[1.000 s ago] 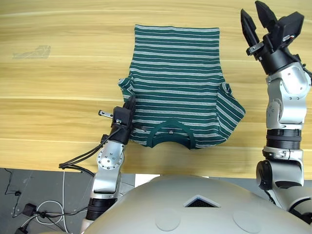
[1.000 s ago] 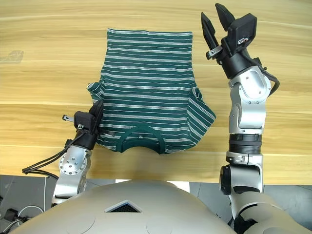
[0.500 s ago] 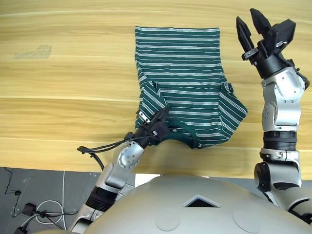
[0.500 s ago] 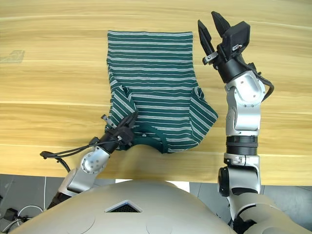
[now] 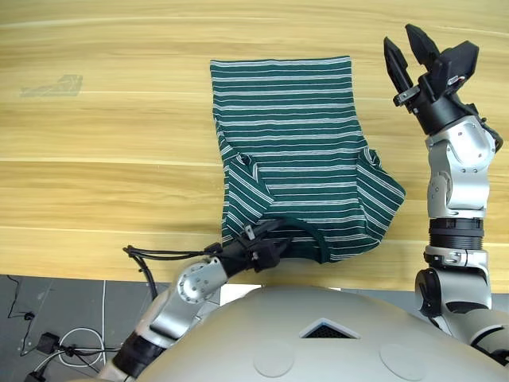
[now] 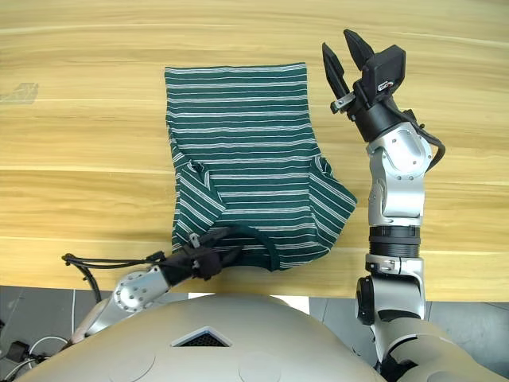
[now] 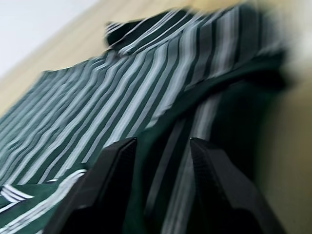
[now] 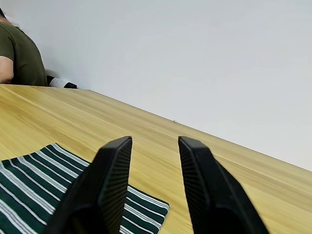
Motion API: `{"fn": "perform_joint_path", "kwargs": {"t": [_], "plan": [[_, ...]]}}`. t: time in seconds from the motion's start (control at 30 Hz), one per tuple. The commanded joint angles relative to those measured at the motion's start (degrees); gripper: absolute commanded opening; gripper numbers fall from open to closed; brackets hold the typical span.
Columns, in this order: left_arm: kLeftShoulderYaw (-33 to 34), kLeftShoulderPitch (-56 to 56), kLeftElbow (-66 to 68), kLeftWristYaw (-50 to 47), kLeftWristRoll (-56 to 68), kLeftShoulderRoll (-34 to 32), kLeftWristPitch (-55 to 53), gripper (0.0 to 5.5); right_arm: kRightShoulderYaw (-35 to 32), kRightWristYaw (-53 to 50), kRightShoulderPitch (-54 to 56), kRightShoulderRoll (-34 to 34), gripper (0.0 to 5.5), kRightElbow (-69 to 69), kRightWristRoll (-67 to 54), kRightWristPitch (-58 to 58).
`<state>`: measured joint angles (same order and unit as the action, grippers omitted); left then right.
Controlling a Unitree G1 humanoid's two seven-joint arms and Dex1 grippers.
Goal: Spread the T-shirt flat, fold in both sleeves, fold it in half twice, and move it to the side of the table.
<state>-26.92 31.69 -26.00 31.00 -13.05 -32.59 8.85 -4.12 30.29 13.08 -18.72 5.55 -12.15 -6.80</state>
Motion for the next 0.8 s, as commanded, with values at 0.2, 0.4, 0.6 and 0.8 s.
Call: {"fn": "perform_joint_path", "kwargs": {"t": [0.2,0.4,0.6,0.8], "plan": [[20.22,5.33,-5.54,0.02,10.45,-4.99,-1.77,3.49,-8.04,3.14,-7.95,-5.5,1.76,-1.78,-5.97,4.35],[34.87,-3.45,-7.22,-11.91,23.45,5.8,-5.45,4.11,-13.63,18.78,-19.69,-12.6,1.76,-3.54,-18.43,13.99],[51.99,-10.22,-9.86,-22.38,49.3,10.49,-13.74,4.11,-21.67,27.58,-31.59,-13.43,1.76,-7.89,-33.37,24.52],[51.18,-9.87,-10.76,-24.78,45.72,11.86,-16.86,4.11,-14.69,33.31,-38.11,-14.7,1.76,-8.09,-27.15,24.52]]}}
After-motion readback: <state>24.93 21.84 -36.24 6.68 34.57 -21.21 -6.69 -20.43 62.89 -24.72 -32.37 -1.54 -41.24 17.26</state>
